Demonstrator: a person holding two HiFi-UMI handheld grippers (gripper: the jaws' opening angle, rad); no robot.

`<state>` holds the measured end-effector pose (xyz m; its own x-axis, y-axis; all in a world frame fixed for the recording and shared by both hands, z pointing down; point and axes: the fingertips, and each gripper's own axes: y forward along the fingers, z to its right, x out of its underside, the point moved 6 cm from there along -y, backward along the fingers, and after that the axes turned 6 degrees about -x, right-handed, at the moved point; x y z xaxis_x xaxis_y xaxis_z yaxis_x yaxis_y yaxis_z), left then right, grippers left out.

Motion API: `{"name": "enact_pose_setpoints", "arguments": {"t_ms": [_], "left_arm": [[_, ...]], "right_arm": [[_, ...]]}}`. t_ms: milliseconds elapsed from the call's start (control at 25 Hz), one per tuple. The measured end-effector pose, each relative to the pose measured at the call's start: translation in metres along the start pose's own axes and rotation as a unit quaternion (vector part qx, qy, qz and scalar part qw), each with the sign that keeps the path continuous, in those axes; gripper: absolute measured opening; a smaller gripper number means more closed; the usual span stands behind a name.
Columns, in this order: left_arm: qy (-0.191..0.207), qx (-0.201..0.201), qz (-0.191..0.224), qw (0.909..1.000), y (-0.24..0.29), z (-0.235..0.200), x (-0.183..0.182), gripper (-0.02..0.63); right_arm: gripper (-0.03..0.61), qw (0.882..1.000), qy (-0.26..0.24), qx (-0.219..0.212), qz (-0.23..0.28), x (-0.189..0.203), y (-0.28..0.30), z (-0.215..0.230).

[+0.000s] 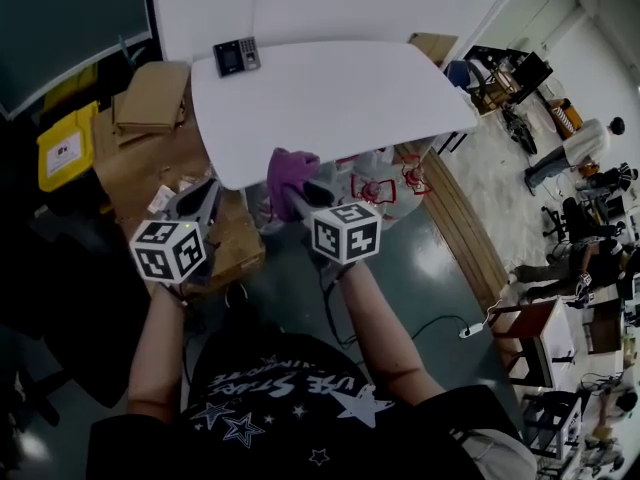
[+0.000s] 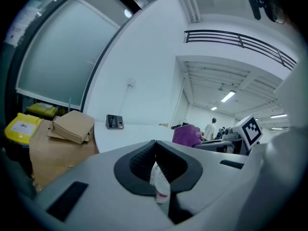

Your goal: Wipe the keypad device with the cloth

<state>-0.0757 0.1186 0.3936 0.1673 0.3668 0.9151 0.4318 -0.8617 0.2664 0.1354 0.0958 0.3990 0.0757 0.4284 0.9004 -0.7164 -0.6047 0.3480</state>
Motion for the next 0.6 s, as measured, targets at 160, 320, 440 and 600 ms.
{"name": "enact_pose_setpoints", "arguments": {"t_ms": [160, 320, 440, 600], "left_arm": [[-0.001, -0.007, -0.001, 1.0000, -0.006, 0.004, 0.005, 0.006], [-0.002, -0.016, -0.003, 0.9999, -0.011, 0.003, 0.010, 0.006], [-0.001, -0.019, -0.002, 0.9998, -0.013, 0.002, 0.012, 0.006], [-0.002, -0.016, -0.004, 0.9999, -0.016, 0.007, 0.015, 0.006]], "right_arm": [[0.092, 1.000, 0.002, -0.009, -0.007, 0.007, -0.001, -0.004], [0.092, 1.000, -0.007, -0.014, -0.017, 0.009, -0.001, -0.008], [0.092, 1.000, -0.008, -0.015, -0.018, 0.013, -0.002, -0.010], [0.092, 1.000, -0.002, -0.015, -0.020, 0.018, -0.007, -0.011]]}}
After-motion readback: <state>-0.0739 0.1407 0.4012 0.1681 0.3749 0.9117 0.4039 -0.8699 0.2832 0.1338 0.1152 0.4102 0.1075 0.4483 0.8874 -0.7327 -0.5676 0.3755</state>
